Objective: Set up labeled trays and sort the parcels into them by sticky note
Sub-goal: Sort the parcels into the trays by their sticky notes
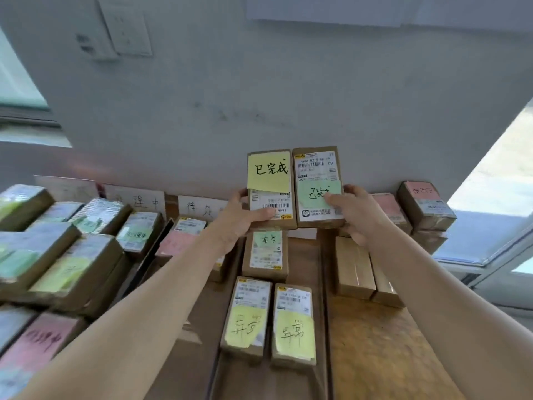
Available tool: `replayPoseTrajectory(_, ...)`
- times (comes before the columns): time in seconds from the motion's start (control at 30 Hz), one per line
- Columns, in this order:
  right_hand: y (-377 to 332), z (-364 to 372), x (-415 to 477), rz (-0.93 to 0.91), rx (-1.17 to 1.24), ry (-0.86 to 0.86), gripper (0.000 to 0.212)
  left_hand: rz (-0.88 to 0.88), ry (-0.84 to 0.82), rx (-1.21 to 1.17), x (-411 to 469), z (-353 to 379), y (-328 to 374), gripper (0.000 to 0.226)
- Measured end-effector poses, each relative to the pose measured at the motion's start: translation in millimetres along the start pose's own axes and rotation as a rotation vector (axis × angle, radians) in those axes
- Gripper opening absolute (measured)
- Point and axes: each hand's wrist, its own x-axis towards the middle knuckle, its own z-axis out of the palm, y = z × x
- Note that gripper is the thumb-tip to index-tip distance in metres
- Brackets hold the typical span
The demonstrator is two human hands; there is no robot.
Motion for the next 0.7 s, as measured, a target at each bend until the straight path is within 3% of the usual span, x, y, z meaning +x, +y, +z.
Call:
replayPoseTrajectory(0.27,-4.8,100.7,-47.5,-0.019,0.081,-0.135,0.052,0.014,0.079,-0.001,-60.5,-109.0,20.6,0.069)
replayPoseTrajectory(0.7,-12.7,189.7,-77.4,-0.043,0.034,-0.359,0.054,0.046,0.287,-0.087,-134.0,-185.0,19.3,0.071)
